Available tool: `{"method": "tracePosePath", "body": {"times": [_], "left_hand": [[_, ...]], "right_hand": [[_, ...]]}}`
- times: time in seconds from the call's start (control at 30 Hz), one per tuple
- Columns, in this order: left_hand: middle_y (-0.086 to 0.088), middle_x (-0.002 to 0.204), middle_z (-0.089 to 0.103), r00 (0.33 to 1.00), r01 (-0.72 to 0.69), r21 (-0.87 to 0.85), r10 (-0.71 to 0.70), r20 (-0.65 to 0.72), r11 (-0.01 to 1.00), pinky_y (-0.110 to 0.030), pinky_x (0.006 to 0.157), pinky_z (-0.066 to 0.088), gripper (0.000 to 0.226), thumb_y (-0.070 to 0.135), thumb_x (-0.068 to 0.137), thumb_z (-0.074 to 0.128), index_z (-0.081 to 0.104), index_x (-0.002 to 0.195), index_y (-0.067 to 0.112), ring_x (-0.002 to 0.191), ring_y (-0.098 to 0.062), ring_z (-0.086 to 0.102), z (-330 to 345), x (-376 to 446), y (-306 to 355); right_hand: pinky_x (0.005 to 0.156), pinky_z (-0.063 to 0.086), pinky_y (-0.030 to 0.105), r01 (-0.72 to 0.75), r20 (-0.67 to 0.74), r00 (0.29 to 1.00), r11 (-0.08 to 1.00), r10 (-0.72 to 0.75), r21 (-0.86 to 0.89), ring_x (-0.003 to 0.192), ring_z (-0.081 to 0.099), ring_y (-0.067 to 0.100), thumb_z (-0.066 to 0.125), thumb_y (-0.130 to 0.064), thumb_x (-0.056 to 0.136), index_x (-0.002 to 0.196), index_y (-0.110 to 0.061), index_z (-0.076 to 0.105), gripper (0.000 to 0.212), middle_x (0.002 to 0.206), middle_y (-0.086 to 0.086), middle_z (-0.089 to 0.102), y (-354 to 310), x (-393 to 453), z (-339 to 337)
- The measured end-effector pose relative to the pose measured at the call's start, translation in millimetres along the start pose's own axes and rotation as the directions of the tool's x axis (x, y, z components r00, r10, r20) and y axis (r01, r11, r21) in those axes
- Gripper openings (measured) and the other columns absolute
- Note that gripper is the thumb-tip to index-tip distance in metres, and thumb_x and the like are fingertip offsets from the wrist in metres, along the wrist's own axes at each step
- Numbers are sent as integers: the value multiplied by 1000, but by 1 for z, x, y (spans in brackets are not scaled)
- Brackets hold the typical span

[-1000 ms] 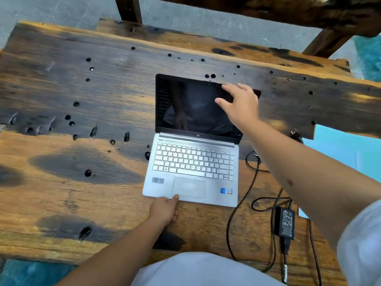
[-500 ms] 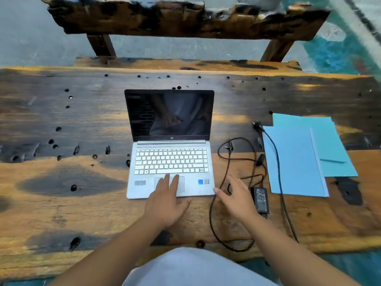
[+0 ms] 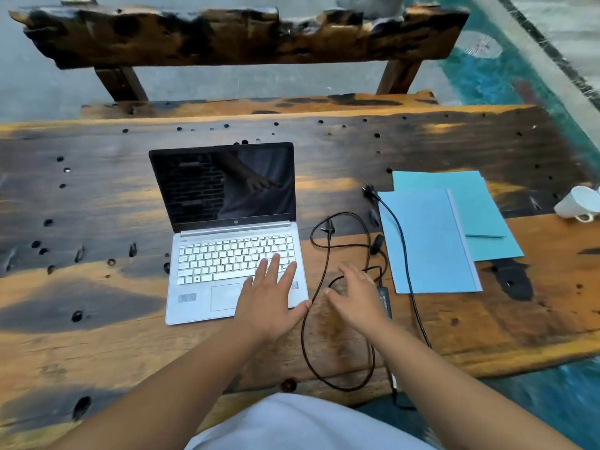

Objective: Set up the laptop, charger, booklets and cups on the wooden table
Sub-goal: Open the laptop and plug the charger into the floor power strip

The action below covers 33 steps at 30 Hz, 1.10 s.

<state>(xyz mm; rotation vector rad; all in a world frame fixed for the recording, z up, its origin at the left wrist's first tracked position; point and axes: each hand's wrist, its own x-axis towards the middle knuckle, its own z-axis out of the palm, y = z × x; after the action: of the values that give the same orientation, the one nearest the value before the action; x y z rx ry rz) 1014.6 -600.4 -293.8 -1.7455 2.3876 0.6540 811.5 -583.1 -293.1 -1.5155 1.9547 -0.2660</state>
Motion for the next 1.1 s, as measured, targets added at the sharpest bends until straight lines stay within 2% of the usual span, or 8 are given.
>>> {"method": "tracePosePath", "body": {"times": [0.27,0.4,0.53,0.67,0.77,0.9,1.0,1.1], "left_hand": [[-6,165,-3,993,27,43,-32,114,999,-51,119,14,85,74,86,27,3,155,30,151,-28,-3,-2,61,-9],[-5,165,-4,987,40,55,-48,156,998,-53,118,11,84,72,88,27,-2,155,30,151,-28,-4,4,95,-18],[-9,165,2,989,29,56,-37,140,998,-50,118,17,85,68,90,36,2,156,26,151,-30,2,10,128,-28],[-15,160,18,996,-44,27,42,73,999,-46,115,30,87,60,88,52,16,154,18,147,-32,18,15,153,-32],[-18,157,24,996,-71,33,69,55,997,-46,114,31,85,53,87,59,23,152,10,145,-34,24,21,163,-34],[-22,155,27,996,-70,64,67,51,996,-47,114,30,78,44,89,60,29,149,4,142,-37,27,29,166,-36],[-23,153,30,997,-75,96,72,40,993,-50,110,33,75,45,88,60,34,146,4,140,-39,30,33,166,-38],[-22,151,33,998,-59,103,58,19,993,-51,107,35,73,46,88,59,37,145,7,138,-37,31,35,165,-39]], "right_hand": [[96,43,34,-70,7,998,996,70,-47,125,48,26,60,-33,90,128,-20,61,40,129,4,62,0,72,-20],[78,46,31,-146,34,989,989,147,-38,113,60,26,58,-32,92,124,-22,64,34,123,5,67,3,122,-21],[84,47,33,-162,77,983,985,167,-66,114,59,29,57,-30,93,125,-17,62,35,123,8,67,5,169,-13],[72,43,32,-163,115,977,975,182,-152,108,60,31,57,-36,92,117,-18,61,32,117,9,67,6,200,-2],[73,45,34,-152,140,973,964,185,-216,106,61,34,56,-35,91,112,-19,60,27,116,11,66,9,214,6],[68,44,34,-104,160,976,963,147,-248,97,62,36,57,-33,90,99,-19,56,17,107,13,66,13,223,13],[69,46,35,-85,153,981,975,118,-207,98,62,37,57,-26,87,97,-19,59,13,104,14,67,17,224,15],[70,46,36,28,87,996,994,-19,-101,95,62,36,59,-22,84,97,-17,63,14,99,12,69,10,220,20]]}}
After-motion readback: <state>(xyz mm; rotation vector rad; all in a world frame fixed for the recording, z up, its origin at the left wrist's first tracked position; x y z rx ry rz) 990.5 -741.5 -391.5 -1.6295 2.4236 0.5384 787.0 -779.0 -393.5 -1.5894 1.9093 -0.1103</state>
